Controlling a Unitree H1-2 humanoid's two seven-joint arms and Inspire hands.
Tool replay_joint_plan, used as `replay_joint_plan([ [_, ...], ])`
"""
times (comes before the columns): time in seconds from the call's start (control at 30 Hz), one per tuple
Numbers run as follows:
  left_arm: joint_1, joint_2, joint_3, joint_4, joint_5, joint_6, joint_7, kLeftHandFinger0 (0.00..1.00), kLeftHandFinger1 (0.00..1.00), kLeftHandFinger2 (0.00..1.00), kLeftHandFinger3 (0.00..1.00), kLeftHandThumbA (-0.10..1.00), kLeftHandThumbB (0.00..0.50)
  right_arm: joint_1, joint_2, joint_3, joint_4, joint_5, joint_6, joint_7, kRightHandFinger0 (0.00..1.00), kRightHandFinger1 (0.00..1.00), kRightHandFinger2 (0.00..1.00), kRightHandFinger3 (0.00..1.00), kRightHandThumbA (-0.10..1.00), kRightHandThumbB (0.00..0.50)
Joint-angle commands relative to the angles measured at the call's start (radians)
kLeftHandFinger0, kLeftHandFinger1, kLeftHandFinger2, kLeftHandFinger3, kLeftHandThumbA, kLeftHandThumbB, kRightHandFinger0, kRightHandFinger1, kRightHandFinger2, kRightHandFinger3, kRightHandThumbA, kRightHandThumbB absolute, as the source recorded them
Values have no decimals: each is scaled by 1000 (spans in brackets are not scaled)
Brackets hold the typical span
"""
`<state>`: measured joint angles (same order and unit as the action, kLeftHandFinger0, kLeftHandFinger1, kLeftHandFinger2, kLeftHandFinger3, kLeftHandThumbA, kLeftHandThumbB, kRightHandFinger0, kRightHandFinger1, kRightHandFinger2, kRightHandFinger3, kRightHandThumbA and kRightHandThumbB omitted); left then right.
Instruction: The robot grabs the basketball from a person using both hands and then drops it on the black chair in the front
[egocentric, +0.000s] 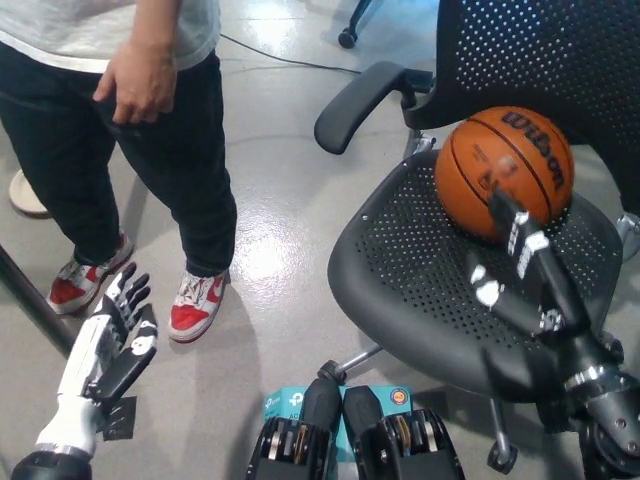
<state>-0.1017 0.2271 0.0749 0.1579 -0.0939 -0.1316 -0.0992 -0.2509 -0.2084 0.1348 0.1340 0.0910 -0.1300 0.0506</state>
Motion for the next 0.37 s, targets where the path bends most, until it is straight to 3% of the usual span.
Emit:
replay_joint_plan([
  [0.0,-34,33,-2,48,44,-86,-3,1000,1000,1000,1000,431,333,-1,2,-13,91,-9,-126,44,1000,1000,1000,1000,686,411],
  [0.07,-35,33,-2,52,45,-90,-3,1000,1000,1000,1000,434,335,-2,3,-16,98,-10,-135,47,1000,1000,1000,1000,688,411],
  [0.1,-48,40,-7,65,54,-85,-6,1000,1000,1000,1000,473,359,3,4,-25,137,-3,-147,49,1000,1000,1000,1000,775,388],
  [0.17,-58,46,-7,73,58,-77,-6,1000,1000,1000,1000,548,394,-1,8,-35,179,11,-171,57,1000,1000,1000,1000,905,404],
  [0.27,-61,46,-8,81,59,-81,-8,1000,1000,1000,1000,558,397,-2,13,-44,189,16,-174,64,1000,1000,1000,1000,905,411],
  [0.3,-68,49,-18,90,67,-62,-15,1000,1000,1000,1000,639,419,-1,12,-51,208,22,-198,69,1000,1000,1000,1000,982,401],
  [0.33,-68,49,-18,90,67,-62,-15,1000,1000,1000,1000,639,419,-1,12,-51,208,22,-198,69,1000,1000,1000,1000,982,401],
])
